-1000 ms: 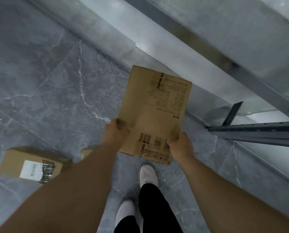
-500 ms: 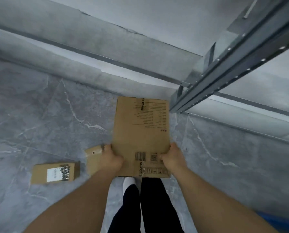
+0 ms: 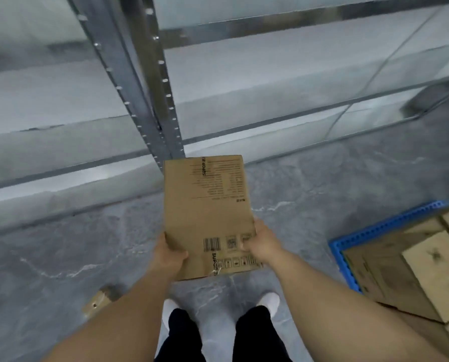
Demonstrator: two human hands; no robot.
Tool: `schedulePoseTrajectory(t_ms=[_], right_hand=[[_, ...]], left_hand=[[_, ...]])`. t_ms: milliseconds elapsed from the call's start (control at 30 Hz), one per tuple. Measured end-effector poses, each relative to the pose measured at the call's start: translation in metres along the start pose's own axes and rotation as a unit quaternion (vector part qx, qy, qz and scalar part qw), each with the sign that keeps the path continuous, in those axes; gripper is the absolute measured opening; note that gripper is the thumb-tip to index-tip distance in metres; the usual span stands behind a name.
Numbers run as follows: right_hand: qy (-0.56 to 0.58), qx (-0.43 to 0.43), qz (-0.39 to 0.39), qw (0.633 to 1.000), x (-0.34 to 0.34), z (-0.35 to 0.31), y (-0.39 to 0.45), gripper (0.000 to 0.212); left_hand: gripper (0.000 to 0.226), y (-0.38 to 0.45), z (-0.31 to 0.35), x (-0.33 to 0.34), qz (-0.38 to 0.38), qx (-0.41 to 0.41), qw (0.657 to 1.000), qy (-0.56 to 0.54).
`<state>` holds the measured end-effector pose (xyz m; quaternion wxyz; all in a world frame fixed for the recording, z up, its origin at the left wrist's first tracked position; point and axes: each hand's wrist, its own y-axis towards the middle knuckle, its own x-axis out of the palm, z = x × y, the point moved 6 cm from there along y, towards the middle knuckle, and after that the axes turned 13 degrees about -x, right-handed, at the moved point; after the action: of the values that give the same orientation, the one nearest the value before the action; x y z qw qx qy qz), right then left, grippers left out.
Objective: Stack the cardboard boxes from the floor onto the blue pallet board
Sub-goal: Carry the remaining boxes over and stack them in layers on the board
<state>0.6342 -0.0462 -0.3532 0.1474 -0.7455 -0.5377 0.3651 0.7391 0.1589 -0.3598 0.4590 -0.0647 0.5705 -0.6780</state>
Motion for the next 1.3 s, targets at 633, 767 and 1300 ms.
schedulePoseTrajectory(t_ms=[633, 767, 1300], right_hand=[[0.077, 0.075, 0.314, 0.943, -0.326, 0.169, -0.088, 0.032], [0.120, 0.091, 0.344, 0.927, -0.374, 0.193, -0.083, 0.041], [0.248, 0.184, 0.481, 0.821, -0.527, 0.327, -0.122, 0.061]], left_hand=[[0.062, -0.158, 0.243, 0.320, -0.094, 0.267, 0.938, 0.198], [0.058, -0.173, 0.285, 0.374, -0.099, 0.286, 0.924, 0.235], [0.076, -0.247, 0.378, 0.629, -0.185, 0.351, 0.832, 0.387]])
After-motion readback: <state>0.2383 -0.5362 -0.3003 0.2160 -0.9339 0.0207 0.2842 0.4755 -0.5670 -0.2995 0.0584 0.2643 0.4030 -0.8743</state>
